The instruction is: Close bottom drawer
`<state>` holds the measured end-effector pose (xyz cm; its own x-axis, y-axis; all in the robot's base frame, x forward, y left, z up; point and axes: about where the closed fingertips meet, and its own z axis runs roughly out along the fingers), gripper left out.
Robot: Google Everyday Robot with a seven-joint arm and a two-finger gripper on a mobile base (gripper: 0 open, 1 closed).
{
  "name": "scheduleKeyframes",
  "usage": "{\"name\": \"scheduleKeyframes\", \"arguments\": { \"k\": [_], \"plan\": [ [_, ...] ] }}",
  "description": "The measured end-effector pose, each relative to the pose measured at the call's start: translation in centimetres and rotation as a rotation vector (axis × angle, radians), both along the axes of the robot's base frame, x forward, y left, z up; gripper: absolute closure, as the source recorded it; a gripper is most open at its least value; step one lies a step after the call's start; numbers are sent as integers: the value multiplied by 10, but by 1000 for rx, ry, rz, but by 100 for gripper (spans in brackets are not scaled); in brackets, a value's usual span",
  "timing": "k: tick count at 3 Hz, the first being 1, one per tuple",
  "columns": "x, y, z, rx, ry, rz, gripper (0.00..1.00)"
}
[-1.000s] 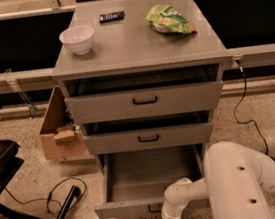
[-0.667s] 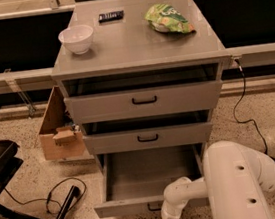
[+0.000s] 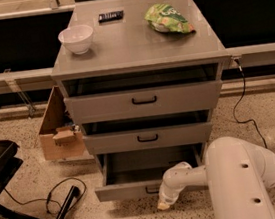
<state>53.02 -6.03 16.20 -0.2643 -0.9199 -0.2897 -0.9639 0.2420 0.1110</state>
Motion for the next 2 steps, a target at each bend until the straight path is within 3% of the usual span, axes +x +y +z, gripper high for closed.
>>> {"name": "scheduleKeyframes", "arguments": {
  "k": [1,2],
  "plan": [
    [3,0,-2,0,-6,1,100],
    [36,-5,-20,5,-76,11,100]
  ]
}}
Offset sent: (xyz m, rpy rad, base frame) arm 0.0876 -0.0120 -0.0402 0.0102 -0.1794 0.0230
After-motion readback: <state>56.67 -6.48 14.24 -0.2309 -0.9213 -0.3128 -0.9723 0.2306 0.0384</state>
